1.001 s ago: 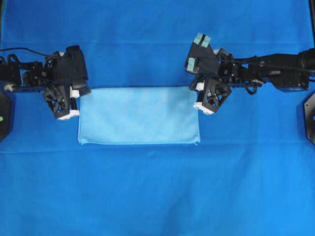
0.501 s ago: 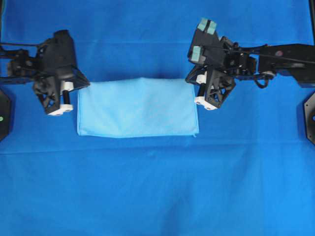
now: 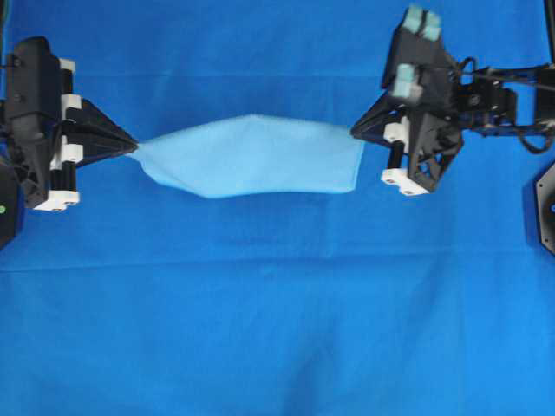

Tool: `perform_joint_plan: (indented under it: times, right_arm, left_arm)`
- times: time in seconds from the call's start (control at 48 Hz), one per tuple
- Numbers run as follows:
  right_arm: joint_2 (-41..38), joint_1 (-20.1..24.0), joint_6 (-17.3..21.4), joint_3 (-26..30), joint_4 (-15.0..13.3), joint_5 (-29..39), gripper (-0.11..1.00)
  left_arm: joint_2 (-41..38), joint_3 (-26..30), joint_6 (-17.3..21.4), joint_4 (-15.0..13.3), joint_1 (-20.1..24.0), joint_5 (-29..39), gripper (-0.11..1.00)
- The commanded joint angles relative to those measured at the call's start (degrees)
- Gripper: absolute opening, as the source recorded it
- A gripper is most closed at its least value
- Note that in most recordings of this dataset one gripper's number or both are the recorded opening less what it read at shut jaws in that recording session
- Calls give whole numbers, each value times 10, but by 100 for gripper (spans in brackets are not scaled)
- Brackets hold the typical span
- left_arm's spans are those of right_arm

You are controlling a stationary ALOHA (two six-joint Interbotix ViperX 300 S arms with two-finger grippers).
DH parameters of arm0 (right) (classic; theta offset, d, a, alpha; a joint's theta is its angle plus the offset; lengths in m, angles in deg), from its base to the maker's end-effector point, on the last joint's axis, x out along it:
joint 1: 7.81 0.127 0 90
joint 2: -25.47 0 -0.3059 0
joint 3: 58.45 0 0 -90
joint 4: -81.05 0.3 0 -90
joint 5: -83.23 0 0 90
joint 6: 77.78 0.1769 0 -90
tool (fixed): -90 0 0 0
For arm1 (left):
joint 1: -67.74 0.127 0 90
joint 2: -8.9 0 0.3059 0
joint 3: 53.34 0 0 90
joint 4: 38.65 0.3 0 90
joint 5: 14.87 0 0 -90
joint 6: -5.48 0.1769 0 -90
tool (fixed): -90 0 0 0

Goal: Fold the light blue towel.
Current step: 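Grasp both ends of the folded strip and lift it, swinging the left gripper forward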

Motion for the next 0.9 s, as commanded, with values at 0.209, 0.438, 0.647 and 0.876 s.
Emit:
perform_joint_plan:
  times: [0.209, 0.438, 0.647, 0.876]
  right_arm:
    - [5, -4, 3, 7, -29, -4, 0]
    - [-36, -72, 4, 21, -59, -25, 0]
    - [-97, -134, 4, 58, -92, -54, 0]
    - [-152, -164, 0, 122, -125, -69, 0]
  left_arm:
    - [-23, 15, -4, -1, -18, -11, 2]
    - [-83, 27, -27, -2, -83, -80, 2]
    - [-176, 83, -28, -1, -150, -124, 2]
    - [-272, 176, -18, -1, -174, -139, 2]
